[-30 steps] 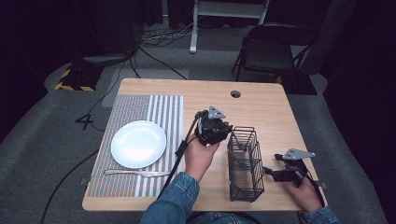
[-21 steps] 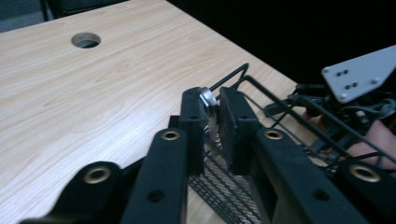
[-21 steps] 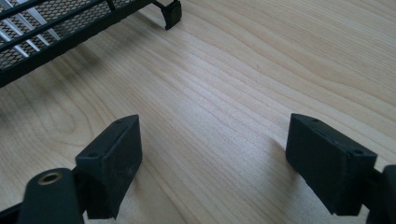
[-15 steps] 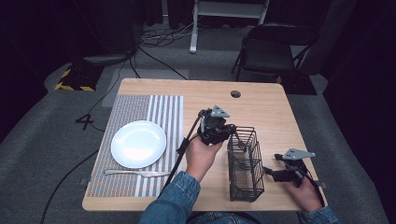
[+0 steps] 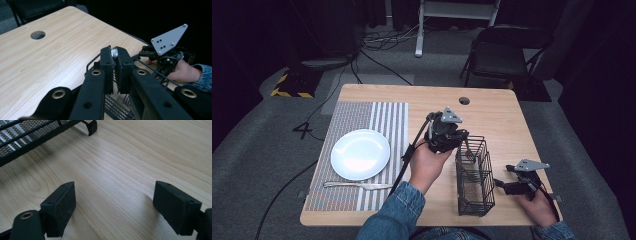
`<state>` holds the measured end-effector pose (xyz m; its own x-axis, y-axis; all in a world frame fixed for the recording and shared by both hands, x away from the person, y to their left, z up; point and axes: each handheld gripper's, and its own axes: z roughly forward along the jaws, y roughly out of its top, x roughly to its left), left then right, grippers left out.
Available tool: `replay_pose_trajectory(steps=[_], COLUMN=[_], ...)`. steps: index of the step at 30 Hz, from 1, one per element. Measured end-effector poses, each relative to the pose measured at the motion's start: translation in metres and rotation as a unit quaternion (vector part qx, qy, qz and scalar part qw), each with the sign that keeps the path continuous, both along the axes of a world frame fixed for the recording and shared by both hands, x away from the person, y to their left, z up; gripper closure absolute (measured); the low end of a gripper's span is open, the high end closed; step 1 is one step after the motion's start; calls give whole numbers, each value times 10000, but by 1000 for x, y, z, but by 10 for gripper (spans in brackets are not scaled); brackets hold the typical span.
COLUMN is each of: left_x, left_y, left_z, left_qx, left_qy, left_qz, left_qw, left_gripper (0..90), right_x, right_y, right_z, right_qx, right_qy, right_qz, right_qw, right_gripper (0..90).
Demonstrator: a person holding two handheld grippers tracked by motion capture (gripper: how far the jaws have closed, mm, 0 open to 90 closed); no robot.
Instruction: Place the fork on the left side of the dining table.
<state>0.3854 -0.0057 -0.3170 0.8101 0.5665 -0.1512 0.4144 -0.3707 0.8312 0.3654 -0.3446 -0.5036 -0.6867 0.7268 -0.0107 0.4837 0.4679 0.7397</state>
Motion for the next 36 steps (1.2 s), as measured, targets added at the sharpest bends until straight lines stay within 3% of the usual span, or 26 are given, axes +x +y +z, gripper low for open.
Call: replay_pose_trajectory(steps=[5,13,16,25,29,36], left_x=[-1,-6,-9,-17,-18,-13], left_y=[9,21,31,50,58,71], left_z=[12,27,35,53,56,57], left_qx=[-108,-107,-247,-399,-471,-348], left_qy=[-21,-130,-125,-308,-338,-407], left_qz=[-10,37,79,175,290,526], left_qw=[9999,9999,9996,9986,9979,9972], left_gripper=[858,858,857,857,857,857], right_x=[0,0,0,0,0,0], right_y=[0,0,0,0,0,0], right_z=[0,0,0,0,0,0], right_qx=[0,-1,-1,0,0,0], right_qy=[1,-3,-3,-2,-2,-1], right_qz=[-1,3,4,3,4,2], right_qw=[10000,10000,10000,10000,10000,10000], right_gripper=[188,188,188,188,188,188])
